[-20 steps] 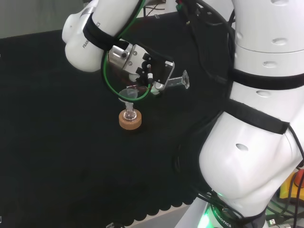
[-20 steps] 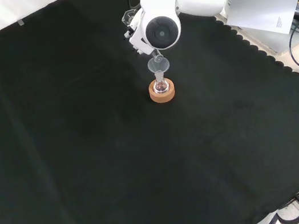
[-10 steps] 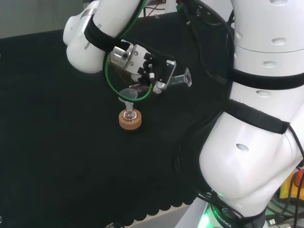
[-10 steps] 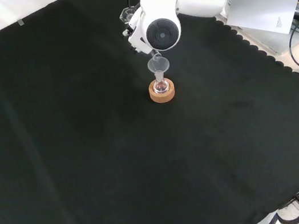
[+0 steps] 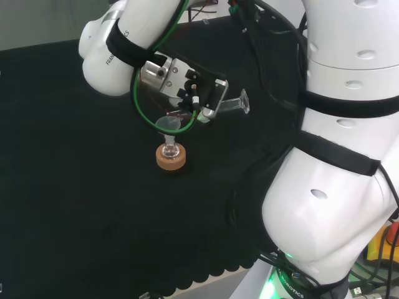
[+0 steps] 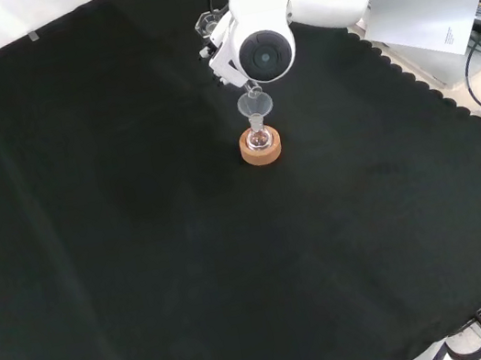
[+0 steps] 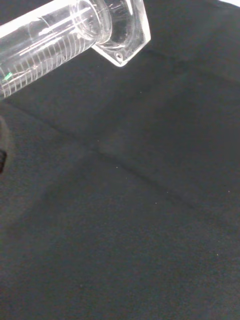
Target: Pour the water from the graduated cylinder into the round-bottom flask.
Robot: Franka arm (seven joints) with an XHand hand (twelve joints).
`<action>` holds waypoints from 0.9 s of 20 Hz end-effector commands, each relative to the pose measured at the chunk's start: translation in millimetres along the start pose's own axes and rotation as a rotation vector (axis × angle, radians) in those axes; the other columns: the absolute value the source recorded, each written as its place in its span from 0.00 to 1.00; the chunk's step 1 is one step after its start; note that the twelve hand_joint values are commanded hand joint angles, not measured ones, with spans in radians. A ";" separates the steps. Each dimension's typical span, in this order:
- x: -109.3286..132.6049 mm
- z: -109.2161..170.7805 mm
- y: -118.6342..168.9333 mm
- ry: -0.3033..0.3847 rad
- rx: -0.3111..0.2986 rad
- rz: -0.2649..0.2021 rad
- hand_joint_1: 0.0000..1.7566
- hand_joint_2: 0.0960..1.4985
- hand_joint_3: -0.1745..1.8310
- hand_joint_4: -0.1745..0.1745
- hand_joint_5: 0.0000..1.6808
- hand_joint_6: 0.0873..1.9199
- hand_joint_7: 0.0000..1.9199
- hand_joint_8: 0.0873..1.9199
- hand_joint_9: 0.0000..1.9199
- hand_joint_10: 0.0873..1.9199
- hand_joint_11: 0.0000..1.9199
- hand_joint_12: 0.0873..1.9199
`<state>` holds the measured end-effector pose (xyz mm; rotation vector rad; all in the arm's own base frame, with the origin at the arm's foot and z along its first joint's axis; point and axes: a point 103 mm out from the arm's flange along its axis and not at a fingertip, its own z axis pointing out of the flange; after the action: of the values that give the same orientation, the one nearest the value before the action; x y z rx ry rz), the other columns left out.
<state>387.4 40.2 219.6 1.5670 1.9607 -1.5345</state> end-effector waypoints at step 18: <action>-24.1 14.5 -13.5 0.284 -0.081 -0.055 0.72 0.72 0.09 0.00 0.58 0.49 0.53 0.48 0.75 0.00 0.55 0.42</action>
<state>383.1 26.6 231.3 1.6745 2.0953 -1.4055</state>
